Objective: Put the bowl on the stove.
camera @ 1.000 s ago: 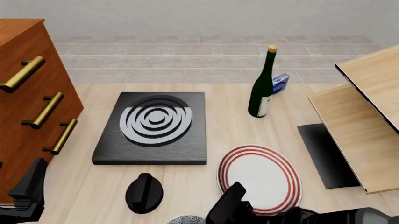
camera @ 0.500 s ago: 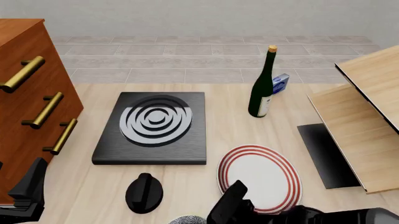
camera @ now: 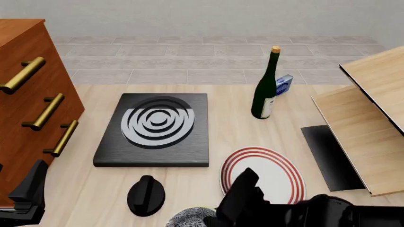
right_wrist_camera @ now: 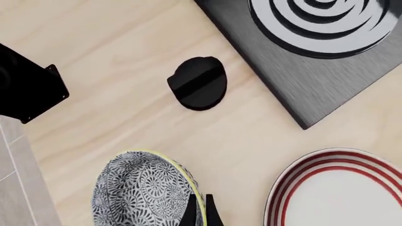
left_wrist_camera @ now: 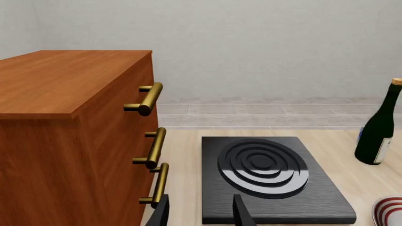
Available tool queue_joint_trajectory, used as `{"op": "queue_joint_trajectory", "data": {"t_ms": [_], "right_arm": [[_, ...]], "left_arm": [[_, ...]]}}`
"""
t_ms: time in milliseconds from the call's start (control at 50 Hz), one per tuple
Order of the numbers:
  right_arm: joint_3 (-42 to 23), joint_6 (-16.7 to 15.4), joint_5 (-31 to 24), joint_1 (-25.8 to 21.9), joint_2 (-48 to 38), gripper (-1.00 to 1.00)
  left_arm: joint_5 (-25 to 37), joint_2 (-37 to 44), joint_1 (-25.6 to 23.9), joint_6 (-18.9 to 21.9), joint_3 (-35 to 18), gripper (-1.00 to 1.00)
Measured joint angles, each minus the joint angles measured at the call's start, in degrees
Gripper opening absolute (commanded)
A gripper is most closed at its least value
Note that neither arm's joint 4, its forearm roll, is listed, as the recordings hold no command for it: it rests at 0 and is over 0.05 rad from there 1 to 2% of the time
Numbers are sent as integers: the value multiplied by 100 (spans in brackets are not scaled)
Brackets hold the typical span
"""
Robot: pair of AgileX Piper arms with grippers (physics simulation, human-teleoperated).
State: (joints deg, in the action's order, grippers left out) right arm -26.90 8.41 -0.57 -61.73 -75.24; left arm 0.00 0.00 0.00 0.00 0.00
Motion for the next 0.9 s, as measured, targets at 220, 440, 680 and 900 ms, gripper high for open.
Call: {"op": "queue_joint_trajectory", "data": {"t_ms": [220,440,680,900], "right_arm": [[-142,-76,-384,62,421,-100],[-412,-209,-904,287,980,-100],[-842,-292,-1357,637,1437,-100],[-1288,-220,-1660,849,1669,-100]], "left_arm": [[0,0,0,0,0,100],[0,0,0,0,0,100],[0,0,0,0,0,100],[0,0,0,0,0,100]]}}
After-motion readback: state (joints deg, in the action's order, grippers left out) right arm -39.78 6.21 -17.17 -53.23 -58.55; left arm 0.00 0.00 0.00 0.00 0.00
